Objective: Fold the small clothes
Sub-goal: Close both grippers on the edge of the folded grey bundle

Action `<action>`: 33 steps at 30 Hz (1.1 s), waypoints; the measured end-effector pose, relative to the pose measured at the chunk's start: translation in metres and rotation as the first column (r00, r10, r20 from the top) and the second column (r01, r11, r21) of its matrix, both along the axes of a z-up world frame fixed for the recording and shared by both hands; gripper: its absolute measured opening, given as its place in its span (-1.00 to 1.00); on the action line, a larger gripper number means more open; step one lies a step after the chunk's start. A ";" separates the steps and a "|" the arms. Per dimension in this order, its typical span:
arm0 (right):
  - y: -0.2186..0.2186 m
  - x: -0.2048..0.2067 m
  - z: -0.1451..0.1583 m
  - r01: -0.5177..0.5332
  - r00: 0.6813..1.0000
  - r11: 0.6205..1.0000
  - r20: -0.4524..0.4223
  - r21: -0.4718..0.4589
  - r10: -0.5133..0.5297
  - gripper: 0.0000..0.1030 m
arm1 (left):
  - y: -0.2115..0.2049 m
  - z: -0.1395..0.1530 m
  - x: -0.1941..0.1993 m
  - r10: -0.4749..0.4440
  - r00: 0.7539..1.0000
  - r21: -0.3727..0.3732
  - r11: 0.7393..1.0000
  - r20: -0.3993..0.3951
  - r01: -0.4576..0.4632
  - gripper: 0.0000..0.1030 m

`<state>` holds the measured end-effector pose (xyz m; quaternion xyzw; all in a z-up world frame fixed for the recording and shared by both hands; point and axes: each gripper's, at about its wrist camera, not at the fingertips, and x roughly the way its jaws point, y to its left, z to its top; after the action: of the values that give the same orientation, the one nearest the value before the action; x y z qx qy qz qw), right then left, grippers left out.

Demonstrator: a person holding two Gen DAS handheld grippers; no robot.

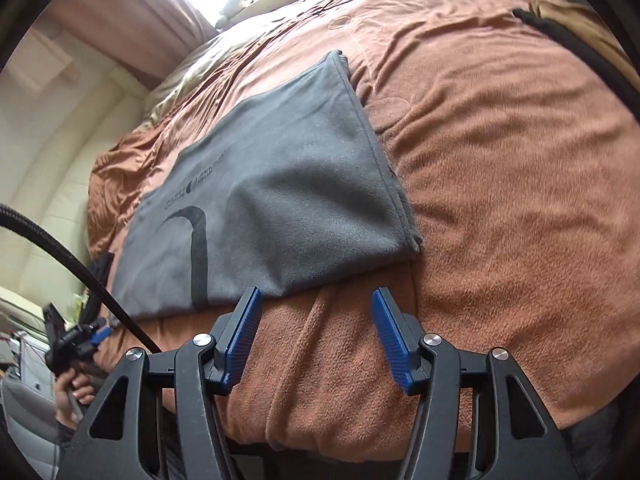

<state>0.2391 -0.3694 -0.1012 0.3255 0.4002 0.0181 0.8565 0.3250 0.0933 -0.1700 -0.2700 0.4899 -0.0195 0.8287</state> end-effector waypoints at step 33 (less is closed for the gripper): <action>-0.005 0.010 0.006 0.147 0.988 0.989 0.045 0.017 -0.148 -0.94 | -0.002 -0.001 0.013 0.103 0.994 -0.043 0.994 0.024 -0.102 -0.78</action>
<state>0.2486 -0.3748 -0.0953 0.3595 0.3552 -0.0351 0.8622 0.3379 0.0914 -0.1707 -0.3119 0.4638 0.0094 0.8292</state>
